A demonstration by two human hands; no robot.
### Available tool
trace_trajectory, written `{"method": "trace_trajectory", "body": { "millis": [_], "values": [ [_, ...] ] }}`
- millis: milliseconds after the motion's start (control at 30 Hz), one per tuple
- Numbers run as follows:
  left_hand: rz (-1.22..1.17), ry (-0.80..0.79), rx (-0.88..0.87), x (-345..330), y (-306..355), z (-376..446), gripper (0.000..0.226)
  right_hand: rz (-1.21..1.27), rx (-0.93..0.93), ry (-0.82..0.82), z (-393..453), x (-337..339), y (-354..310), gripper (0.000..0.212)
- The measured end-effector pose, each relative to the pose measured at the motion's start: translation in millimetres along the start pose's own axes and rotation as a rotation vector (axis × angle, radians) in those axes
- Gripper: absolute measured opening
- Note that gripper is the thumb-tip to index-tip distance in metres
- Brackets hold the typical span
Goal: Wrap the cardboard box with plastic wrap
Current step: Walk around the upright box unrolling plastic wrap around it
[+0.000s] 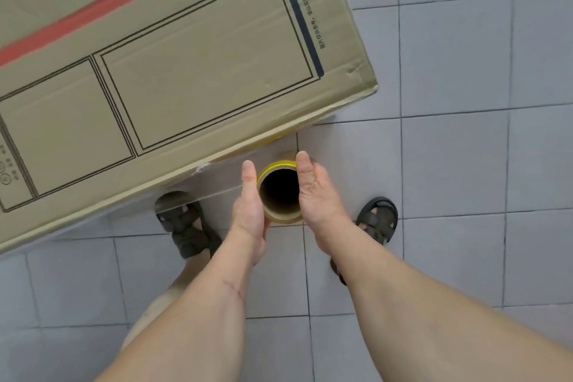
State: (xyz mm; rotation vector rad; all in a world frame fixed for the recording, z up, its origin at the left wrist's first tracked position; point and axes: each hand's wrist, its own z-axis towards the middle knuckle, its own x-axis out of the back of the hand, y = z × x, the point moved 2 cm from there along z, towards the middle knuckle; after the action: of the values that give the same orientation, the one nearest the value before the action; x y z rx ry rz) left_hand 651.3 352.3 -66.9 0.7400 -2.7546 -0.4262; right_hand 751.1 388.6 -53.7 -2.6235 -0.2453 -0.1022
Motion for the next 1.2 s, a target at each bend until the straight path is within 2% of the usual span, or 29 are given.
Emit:
{"method": "trace_trajectory", "body": {
  "millis": [33,100,167,200,233,300,333,400,467,533,600,700,800,1067,1200],
  "values": [
    [0.005,0.017,-0.012,0,0,1,0.093,0.002,-0.007,-0.016,-1,2,-3,0.104],
    [0.02,0.035,-0.016,0,0,1,0.095,0.023,-0.044,-0.044,-3,5,-6,0.071],
    [0.02,0.049,-0.028,-1,0,-2,0.087,0.073,-0.087,-0.058,-4,9,-6,0.047],
    [0.028,0.042,-0.028,-3,-1,-3,0.087,0.111,-0.105,-0.054,-5,11,-5,0.044],
    [0.032,0.029,-0.027,-5,-1,-2,0.097,0.142,-0.114,-0.051,-6,13,-7,0.046],
    [0.04,-0.015,-0.016,-6,-5,3,0.127,0.164,-0.12,-0.021,-9,17,-9,0.053],
    [0.044,-0.057,-0.009,-8,-3,2,0.129,0.148,-0.103,-0.01,-9,19,-11,0.047],
    [0.041,-0.151,0.026,-14,5,-9,0.102,0.102,-0.077,0.017,-8,21,-18,0.033],
    [0.019,-0.229,0.081,-18,3,-15,0.086,0.053,-0.052,0.011,-6,21,-21,0.043],
    [0.054,-0.261,0.064,-20,1,-18,0.086,0.018,-0.038,0.016,-5,26,-22,0.052],
    [0.095,-0.259,0.01,-24,6,-16,0.086,0.078,-0.031,0.009,-6,34,-18,0.05],
    [0.109,-0.218,-0.056,-33,18,-12,0.098,0.176,-0.066,-0.023,-10,36,-11,0.05],
    [0.116,-0.241,-0.087,-42,25,-13,0.09,0.246,-0.065,-0.003,-6,35,-9,0.064],
    [0.142,-0.379,0.022,-53,6,-21,0.092,0.164,-0.061,0.067,-3,63,-25,0.063],
    [0.159,-0.319,-0.046,-61,5,-24,0.095,0.149,0.007,0.079,1,74,-19,0.055]
  ]
}}
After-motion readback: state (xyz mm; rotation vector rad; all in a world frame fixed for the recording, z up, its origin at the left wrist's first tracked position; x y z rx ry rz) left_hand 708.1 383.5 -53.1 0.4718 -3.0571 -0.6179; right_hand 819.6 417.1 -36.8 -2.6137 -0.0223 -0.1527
